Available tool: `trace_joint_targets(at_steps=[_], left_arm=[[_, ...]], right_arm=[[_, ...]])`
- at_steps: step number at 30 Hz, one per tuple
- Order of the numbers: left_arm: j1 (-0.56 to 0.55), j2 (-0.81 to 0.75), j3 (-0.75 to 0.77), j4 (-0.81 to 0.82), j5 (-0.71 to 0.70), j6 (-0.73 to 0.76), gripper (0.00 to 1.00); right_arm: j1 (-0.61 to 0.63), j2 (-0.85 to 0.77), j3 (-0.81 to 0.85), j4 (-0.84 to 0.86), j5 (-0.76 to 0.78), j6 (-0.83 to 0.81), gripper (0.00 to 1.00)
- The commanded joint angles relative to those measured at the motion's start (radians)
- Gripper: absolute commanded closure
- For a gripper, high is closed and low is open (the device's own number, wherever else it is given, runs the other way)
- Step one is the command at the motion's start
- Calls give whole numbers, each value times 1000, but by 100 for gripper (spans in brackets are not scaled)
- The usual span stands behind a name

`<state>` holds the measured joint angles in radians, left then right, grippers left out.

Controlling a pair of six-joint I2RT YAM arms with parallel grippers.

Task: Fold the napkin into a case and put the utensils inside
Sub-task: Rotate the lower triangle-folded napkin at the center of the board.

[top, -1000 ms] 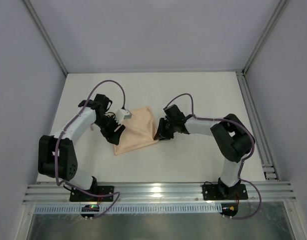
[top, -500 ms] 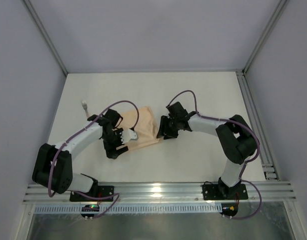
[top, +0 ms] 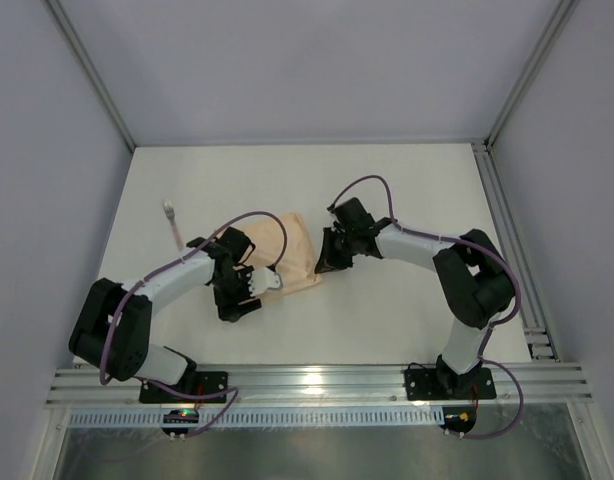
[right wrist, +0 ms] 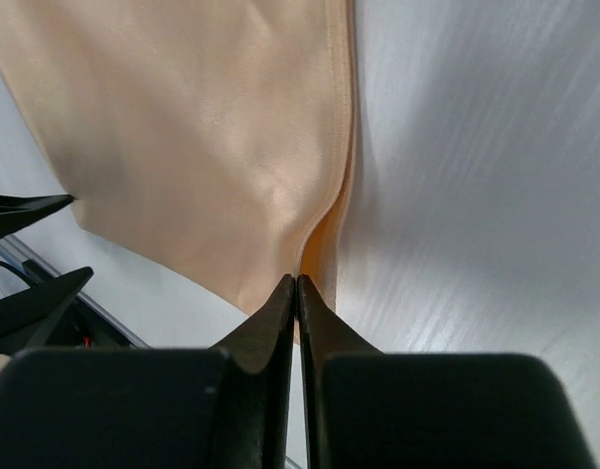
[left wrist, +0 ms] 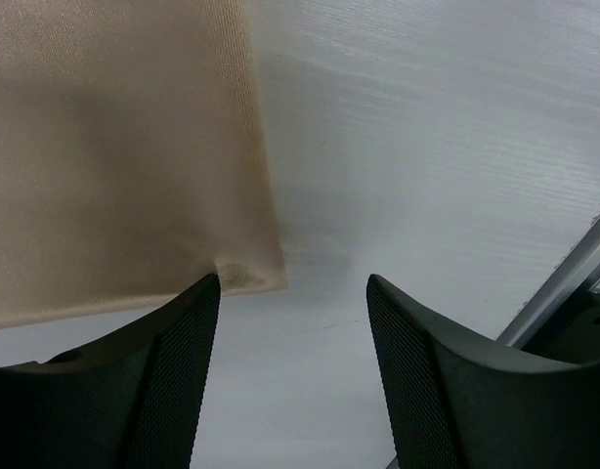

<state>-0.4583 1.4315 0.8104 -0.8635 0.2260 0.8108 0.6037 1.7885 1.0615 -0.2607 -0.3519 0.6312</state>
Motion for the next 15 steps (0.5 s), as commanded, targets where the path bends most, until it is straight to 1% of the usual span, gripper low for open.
trace_joint_targets(at_steps=[1,3,6,8,10,11,12,13,15], left_arm=[[-6,20,12,60,-20,-16,37],[-6,21,30,47,-11,-21,39],[-6,7,44,-2,47,-4,38],[-6,4,42,-15,55,-4,39],[-5,10,44,-19,52,-13,44],[-5,12,46,-19,52,-18,51],[-3,9,49,-25,53,-22,53],[-2,9,61,-34,79,-22,53],[9,3,84,-75,119,-12,45]], right_arm=[[1,-14,66,-9,-9,-25,94],[2,-27,77,-23,4,-34,97],[1,-40,81,-41,33,-53,97],[1,-28,86,-43,30,-59,97],[-2,1,87,-38,25,-59,97],[-2,11,87,-35,22,-56,97],[-4,18,86,-32,21,-53,97],[-4,25,83,-28,19,-51,97],[-4,32,81,-34,24,-56,95]])
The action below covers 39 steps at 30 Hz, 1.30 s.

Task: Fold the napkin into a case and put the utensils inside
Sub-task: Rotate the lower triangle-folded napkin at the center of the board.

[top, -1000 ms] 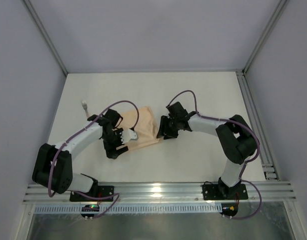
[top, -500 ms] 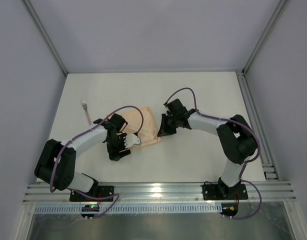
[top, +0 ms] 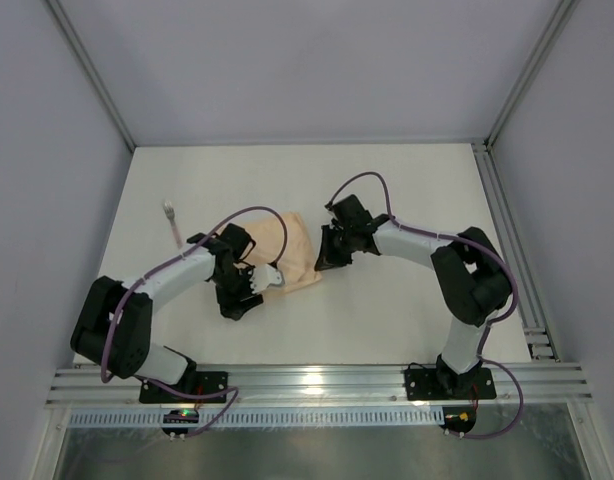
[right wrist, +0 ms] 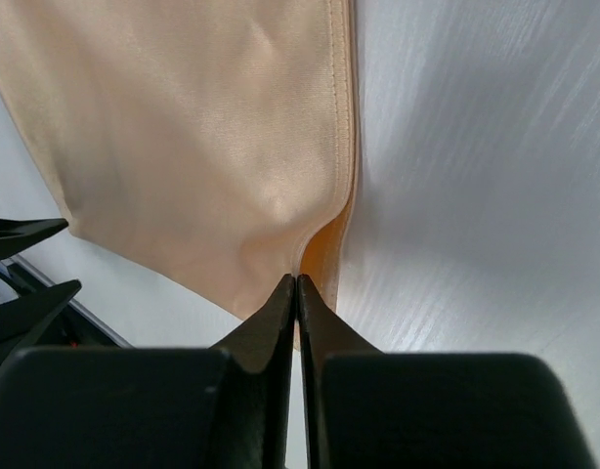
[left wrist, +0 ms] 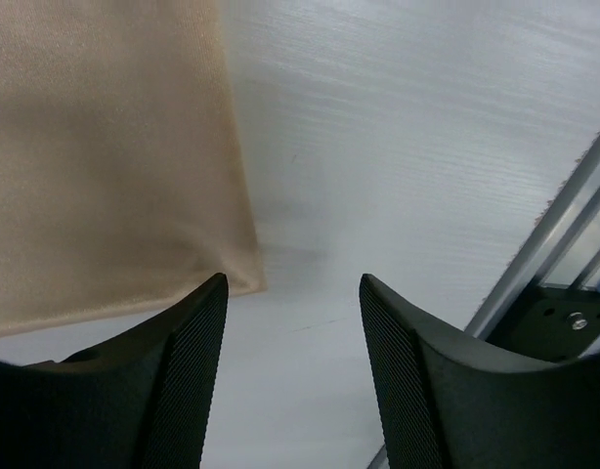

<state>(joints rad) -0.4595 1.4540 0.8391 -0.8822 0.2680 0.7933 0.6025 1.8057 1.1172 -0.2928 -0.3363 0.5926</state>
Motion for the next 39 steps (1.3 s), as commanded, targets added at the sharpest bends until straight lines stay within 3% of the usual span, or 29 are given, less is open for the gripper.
trace_joint_targets(at_steps=[1,4,6,10,11,14,18,26,32,36,39], left_arm=[[18,-21,95,-122,138,23,40],[96,-24,220,-243,305,2,34],[214,5,299,-276,378,-52,31],[401,95,451,-171,299,-329,30],[451,114,472,-68,199,-464,29],[518,189,491,88,64,-632,26],[533,314,511,213,1,-710,25],[532,466,545,376,54,-815,26],[533,514,534,410,46,-819,36],[533,516,508,428,63,-829,61],[533,510,479,427,70,-825,74]], right_arm=[[-3,14,26,-17,14,-22,91],[-10,-19,26,-54,54,-51,71],[-24,-46,50,-74,74,-83,60],[-66,-34,170,-130,100,-132,48],[-73,-17,234,-135,103,-135,46],[-76,75,361,-149,95,-132,45],[-76,188,478,-151,71,-90,45],[-75,74,305,-112,108,-54,46],[-73,-61,89,-74,109,-4,46],[-61,-120,-41,-37,88,42,42],[-35,-143,-75,-35,88,56,39]])
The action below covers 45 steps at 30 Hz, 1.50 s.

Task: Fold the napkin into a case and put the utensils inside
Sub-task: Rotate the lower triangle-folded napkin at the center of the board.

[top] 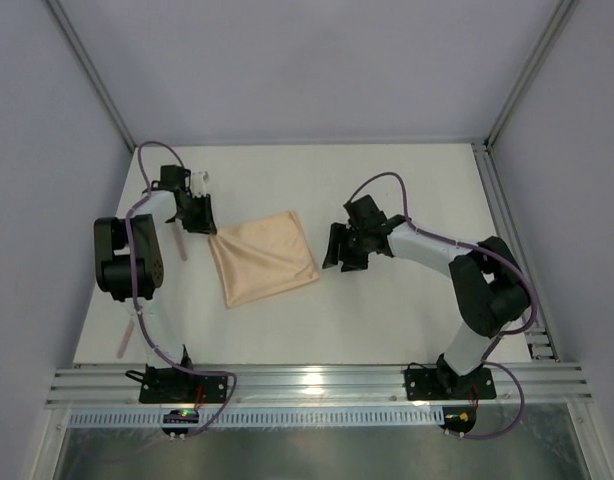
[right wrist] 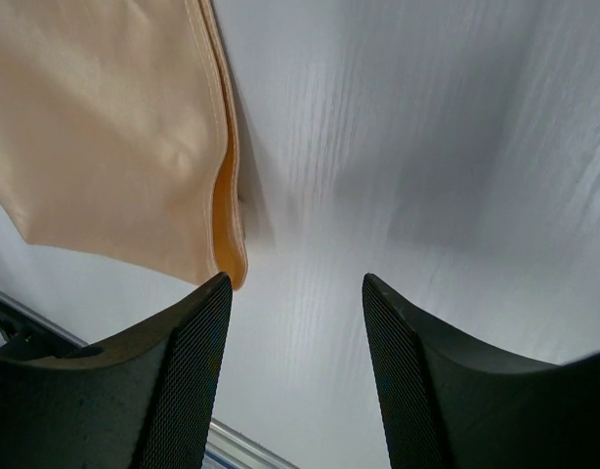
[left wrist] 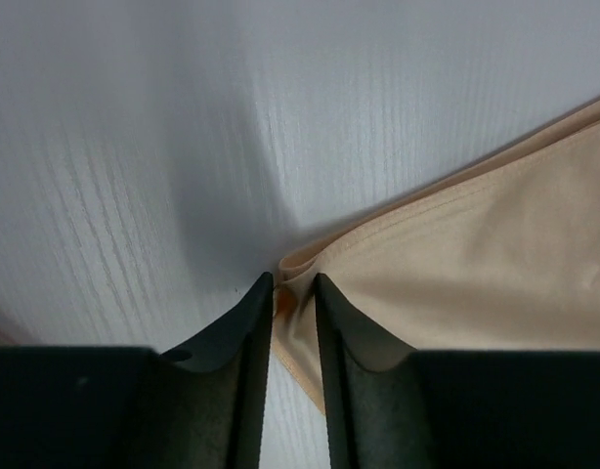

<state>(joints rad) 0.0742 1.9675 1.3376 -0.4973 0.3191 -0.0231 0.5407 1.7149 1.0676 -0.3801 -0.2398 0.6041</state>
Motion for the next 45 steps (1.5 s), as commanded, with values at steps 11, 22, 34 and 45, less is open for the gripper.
trace_joint_targets(at_steps=[11,22,34,45], left_arm=[[1,-174,-199,3,44,-18,91],[1,-311,-339,-173,106,116,87],[-27,-317,-233,-455,213,328,71],[-10,-452,-193,-607,252,477,28]], right_arm=[[105,-152,-60,30,68,78,39],[105,-40,-169,273,-41,250,39],[-2,153,-26,249,-26,202,82],[-142,445,542,-146,-15,-182,84]])
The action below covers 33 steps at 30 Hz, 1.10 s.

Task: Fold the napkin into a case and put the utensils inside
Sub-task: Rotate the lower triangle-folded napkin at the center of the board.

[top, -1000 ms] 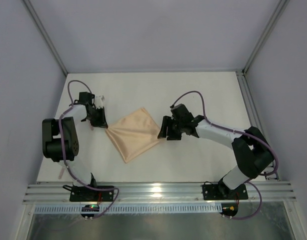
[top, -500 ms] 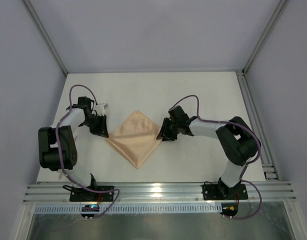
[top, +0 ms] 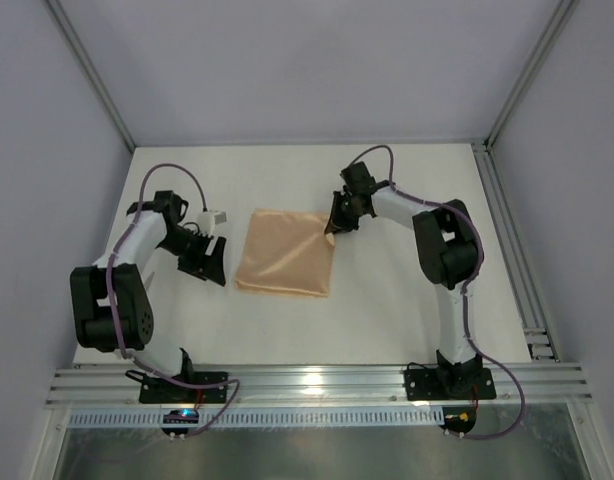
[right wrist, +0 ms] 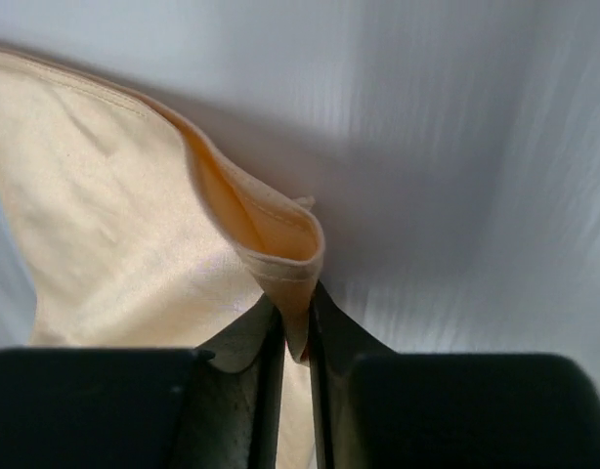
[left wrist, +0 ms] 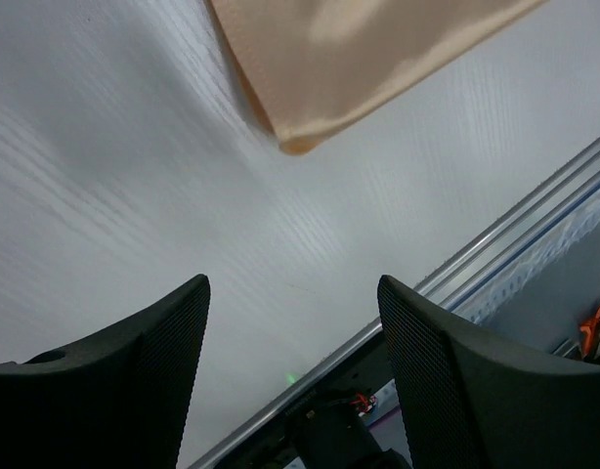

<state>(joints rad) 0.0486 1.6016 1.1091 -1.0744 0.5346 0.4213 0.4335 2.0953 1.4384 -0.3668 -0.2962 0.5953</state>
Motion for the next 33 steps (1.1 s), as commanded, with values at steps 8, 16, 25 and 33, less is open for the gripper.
trace_joint_targets(at_steps=[8,16,25,33], left_arm=[[129,-149,46,56,22,-105,29],[209,-206,-17,168,-7,-188,28],[218,-236,-49,234,-47,-231,28],[220,-247,-52,232,-36,-231,28]], right_arm=[[-72,162,502,-422,173,-327,42],[219,-250,139,-157,445,-402,35],[565,72,440,-256,423,-480,31],[605,262,596,-343,517,-497,28]])
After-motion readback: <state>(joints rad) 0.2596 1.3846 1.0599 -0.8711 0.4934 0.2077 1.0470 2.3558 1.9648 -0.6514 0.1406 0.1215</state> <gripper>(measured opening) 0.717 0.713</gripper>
